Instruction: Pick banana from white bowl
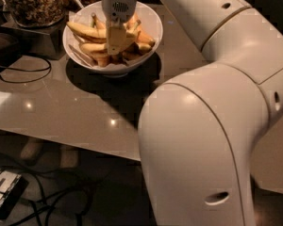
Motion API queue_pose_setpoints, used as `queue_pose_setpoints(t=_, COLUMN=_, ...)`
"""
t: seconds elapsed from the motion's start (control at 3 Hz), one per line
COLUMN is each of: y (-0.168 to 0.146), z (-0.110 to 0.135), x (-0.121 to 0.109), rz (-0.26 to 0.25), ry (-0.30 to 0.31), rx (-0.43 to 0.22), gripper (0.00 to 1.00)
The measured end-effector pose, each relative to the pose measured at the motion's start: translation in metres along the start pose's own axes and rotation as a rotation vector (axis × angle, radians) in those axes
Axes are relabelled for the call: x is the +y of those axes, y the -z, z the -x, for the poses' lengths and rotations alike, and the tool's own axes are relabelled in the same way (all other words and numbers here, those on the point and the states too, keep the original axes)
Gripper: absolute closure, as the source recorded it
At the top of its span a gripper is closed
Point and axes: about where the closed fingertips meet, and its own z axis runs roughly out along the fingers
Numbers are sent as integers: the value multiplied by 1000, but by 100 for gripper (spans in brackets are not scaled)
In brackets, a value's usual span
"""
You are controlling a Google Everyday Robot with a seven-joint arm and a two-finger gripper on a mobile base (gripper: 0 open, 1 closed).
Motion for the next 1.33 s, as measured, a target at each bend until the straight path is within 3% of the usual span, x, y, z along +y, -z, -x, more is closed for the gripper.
queue_pose_setpoints(t=0.33, y=-1, z=-1, x=1, rz=4, ry=-2, rx=1, gripper=64)
queue_pose_setpoints(t=0.67, y=-1, z=-1, x=1, rz=4, ry=-2, rx=1, gripper=57)
queue_pose_setpoints(t=1.33, y=-1, z=-1, x=1, rz=4, ry=-2, rx=1, gripper=57)
